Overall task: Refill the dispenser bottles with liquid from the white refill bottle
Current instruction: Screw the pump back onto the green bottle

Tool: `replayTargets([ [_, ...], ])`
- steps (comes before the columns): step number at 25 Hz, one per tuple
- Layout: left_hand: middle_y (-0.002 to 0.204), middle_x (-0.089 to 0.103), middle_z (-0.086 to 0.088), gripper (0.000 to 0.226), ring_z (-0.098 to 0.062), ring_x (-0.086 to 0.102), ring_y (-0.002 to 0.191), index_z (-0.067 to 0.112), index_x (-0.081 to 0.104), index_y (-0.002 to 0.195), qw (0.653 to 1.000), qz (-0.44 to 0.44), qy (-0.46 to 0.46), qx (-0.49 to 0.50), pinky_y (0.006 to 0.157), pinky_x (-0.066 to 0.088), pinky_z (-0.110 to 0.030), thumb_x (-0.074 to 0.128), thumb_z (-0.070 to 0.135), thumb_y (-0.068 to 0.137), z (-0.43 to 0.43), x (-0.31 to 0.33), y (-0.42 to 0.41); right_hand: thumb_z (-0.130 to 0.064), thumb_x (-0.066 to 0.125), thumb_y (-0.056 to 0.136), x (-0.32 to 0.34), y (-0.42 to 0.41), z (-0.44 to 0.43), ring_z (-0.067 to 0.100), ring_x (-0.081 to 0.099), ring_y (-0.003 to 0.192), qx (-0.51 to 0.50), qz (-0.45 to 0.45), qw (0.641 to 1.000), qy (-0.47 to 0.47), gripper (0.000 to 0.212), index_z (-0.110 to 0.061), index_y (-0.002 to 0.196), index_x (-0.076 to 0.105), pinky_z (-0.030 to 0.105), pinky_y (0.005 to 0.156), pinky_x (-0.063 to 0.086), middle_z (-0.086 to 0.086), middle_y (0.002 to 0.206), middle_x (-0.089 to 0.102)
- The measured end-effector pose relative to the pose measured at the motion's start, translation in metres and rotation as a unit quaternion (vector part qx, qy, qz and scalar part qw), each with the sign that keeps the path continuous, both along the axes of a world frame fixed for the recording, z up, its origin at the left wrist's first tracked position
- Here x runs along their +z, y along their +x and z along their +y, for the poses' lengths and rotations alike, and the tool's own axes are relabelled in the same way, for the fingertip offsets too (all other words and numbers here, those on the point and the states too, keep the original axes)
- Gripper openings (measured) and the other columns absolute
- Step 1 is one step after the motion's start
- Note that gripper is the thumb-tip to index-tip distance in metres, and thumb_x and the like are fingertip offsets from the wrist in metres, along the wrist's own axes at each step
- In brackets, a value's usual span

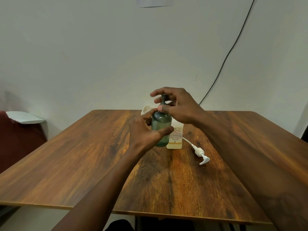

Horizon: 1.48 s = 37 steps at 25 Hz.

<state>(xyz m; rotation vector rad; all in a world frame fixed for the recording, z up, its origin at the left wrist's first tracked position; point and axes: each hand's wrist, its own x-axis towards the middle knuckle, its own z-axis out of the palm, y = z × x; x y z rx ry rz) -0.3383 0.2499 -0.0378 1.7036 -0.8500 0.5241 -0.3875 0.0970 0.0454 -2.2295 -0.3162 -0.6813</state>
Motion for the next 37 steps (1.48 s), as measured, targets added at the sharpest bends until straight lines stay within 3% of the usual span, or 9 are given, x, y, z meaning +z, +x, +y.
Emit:
replayTargets([
  [4,0.119,0.073,0.007,0.071,-0.007,0.071,0.102,0.037,0.058,0.133,1.0,0.011,-0.008,-0.008,0.08,0.058,-0.015,0.091,0.043,0.07,-0.001,0.004,0.005,-0.008,0.076,0.087,0.017,0.003,-0.001,0.009,0.07,0.102,-0.002,0.028,0.999,-0.022,0.064,-0.029,0.142,0.051,0.023,0.082,0.061,-0.004,0.111,0.072],
  [6,0.12,0.073,0.007,0.072,-0.008,0.071,0.102,0.037,0.057,0.133,1.0,0.008,-0.006,-0.01,0.079,0.056,-0.013,0.091,0.044,0.071,-0.002,0.008,0.01,-0.01,0.078,0.086,0.022,0.007,-0.003,0.009,0.069,0.104,-0.007,0.024,0.999,-0.039,0.059,-0.025,0.139,0.056,0.024,0.085,0.06,-0.004,0.113,0.073],
  [12,0.116,0.075,0.005,0.073,-0.009,0.073,0.098,0.027,0.065,0.134,1.0,0.01,0.001,-0.003,0.08,0.063,-0.025,0.09,0.048,0.068,-0.01,0.023,0.036,-0.005,0.084,0.074,0.045,0.032,-0.012,0.012,0.068,0.109,-0.005,0.002,0.998,-0.055,0.03,-0.028,0.086,0.07,0.034,0.083,0.063,-0.006,0.109,0.073],
  [17,0.117,0.075,0.005,0.076,-0.01,0.073,0.097,0.026,0.065,0.135,0.999,0.024,0.001,0.027,0.081,0.064,-0.029,0.092,0.046,0.066,-0.023,0.039,0.088,0.002,0.085,0.069,0.07,0.083,-0.023,0.006,0.07,0.106,-0.005,0.023,0.998,-0.065,0.024,-0.017,0.071,0.069,0.038,0.086,0.062,0.001,0.102,0.076],
  [20,0.121,0.074,0.001,0.077,-0.014,0.072,0.1,0.023,0.064,0.136,0.998,0.04,-0.001,0.043,0.081,0.062,-0.026,0.093,0.042,0.067,-0.034,0.046,0.126,-0.002,0.086,0.069,0.075,0.127,-0.033,0.01,0.069,0.106,-0.01,0.026,0.998,-0.063,0.024,-0.021,0.074,0.071,0.042,0.088,0.061,-0.003,0.1,0.076],
  [25,0.124,0.072,0.0,0.078,-0.016,0.07,0.102,0.021,0.063,0.135,0.997,0.054,-0.003,0.061,0.082,0.061,-0.023,0.094,0.039,0.066,-0.061,0.047,0.205,-0.021,0.09,0.071,0.061,0.202,-0.054,0.007,0.071,0.095,-0.066,0.005,0.998,-0.017,0.053,-0.022,0.12,0.069,0.02,0.073,0.06,-0.007,0.114,0.071],
  [29,0.127,0.069,0.001,0.081,-0.011,0.065,0.104,0.021,0.06,0.133,0.993,0.067,0.034,0.091,0.078,0.05,-0.011,0.095,0.042,0.063,-0.091,0.036,0.281,-0.017,0.091,0.072,0.045,0.271,-0.077,0.008,0.074,0.084,-0.091,0.024,0.995,-0.022,0.041,-0.014,0.11,0.074,0.017,0.071,0.058,-0.005,0.098,0.074],
  [33,0.125,0.069,0.001,0.082,-0.012,0.064,0.099,0.026,0.061,0.13,0.983,0.092,0.11,0.116,0.08,0.049,-0.018,0.095,0.05,0.059,-0.115,0.014,0.355,-0.013,0.09,0.073,0.015,0.338,-0.097,0.015,0.074,0.086,-0.105,0.036,0.993,-0.027,0.04,-0.011,0.109,0.074,0.019,0.075,0.059,0.003,0.104,0.075],
  [37,0.116,0.074,0.0,0.079,-0.014,0.067,0.095,0.022,0.068,0.126,0.975,0.112,0.143,0.131,0.087,0.057,-0.027,0.096,0.048,0.057,-0.132,-0.011,0.401,-0.009,0.09,0.073,-0.018,0.392,-0.114,0.014,0.075,0.082,-0.104,0.056,0.993,-0.005,0.034,-0.013,0.102,0.072,0.027,0.078,0.063,0.004,0.093,0.076],
])
